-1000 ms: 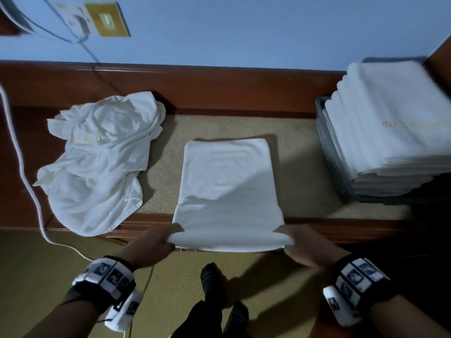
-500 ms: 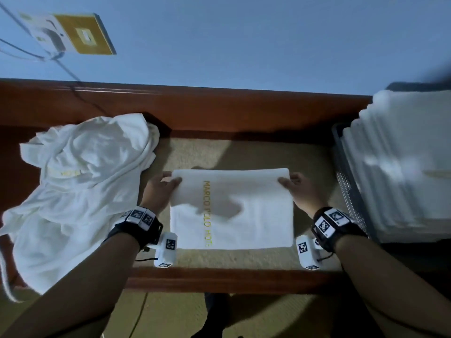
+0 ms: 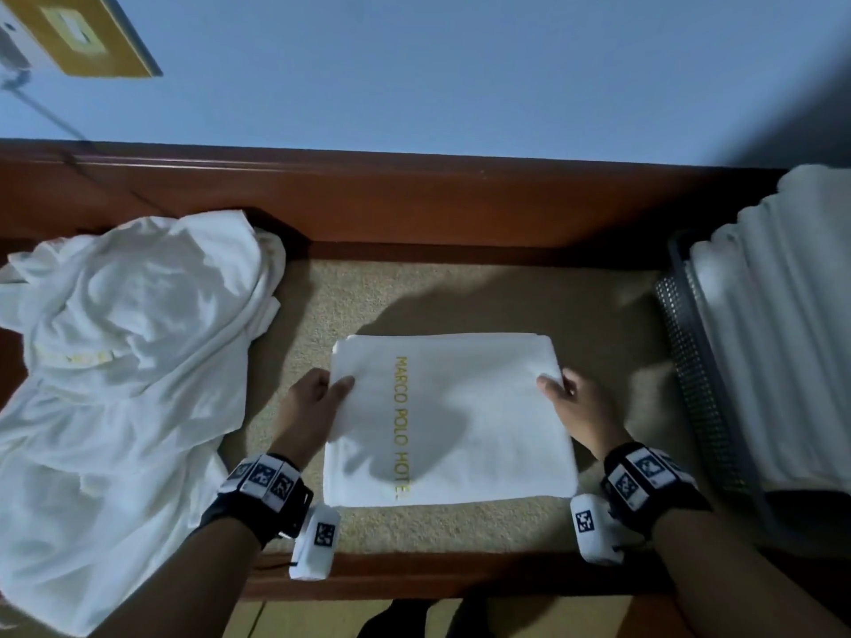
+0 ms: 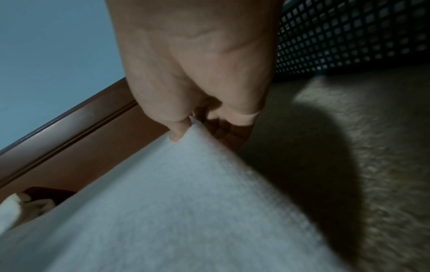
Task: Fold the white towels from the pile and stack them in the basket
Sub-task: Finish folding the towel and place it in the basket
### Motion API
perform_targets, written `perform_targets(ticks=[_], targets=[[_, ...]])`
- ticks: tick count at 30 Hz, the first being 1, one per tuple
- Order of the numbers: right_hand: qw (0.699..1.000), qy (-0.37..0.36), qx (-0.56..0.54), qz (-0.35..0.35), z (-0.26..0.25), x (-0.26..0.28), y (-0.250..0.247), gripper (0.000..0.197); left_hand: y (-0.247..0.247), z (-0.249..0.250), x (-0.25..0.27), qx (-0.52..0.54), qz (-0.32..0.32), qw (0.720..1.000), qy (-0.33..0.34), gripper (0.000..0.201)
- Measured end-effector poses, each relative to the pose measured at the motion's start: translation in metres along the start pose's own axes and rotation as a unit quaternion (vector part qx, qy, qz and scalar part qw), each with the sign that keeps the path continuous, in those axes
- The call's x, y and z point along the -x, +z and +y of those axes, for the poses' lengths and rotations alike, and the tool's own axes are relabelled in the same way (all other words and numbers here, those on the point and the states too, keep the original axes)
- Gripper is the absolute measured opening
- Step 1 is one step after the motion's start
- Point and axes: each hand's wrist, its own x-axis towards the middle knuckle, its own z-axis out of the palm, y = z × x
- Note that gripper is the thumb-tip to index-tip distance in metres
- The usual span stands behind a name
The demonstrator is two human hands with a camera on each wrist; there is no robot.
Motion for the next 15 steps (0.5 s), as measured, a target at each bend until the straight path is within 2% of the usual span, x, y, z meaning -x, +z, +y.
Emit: perform_targets(ticks=[4, 7, 9, 10, 12, 13, 15], targets=[[0.999, -0.026, -0.017, 0.035, -0.020, -0.007, -0.003, 0.052, 0.000, 0.013, -0.021, 0.027, 0.031, 0.999, -0.025, 0.033], [1.000, -0.008, 0.000, 0.009, -0.028, -0.004, -0.002, 0.067, 0.003, 0.008, -0.027, 0.001, 0.016, 0.999, -0.051, 0.033], [0.999, -0.023, 0.020, 0.033, -0.031, 0.001, -0.005, 0.061, 0.001, 0.012, -0.018, 0.026, 0.031, 0.998, -0.046, 0.038], [0.997, -0.041, 0.021, 0.058, -0.033, 0.006, -0.007, 0.054, 0.000, 0.013, -0.011, 0.025, 0.043, 0.998, -0.024, 0.044], [0.990, -0.100, 0.038, 0.093, -0.038, 0.021, -0.008, 0.049, 0.001, 0.014, 0.005, -0.048, 0.078, 0.992, 0.082, 0.055], [0.984, -0.138, 0.068, 0.091, -0.038, 0.030, -0.004, 0.055, 0.006, 0.014, 0.016, -0.097, 0.086, 0.981, 0.145, 0.058], [0.962, -0.213, 0.162, 0.054, -0.036, 0.055, 0.016, 0.067, 0.026, 0.013, 0.044, -0.181, 0.043, 0.956, 0.228, 0.066]])
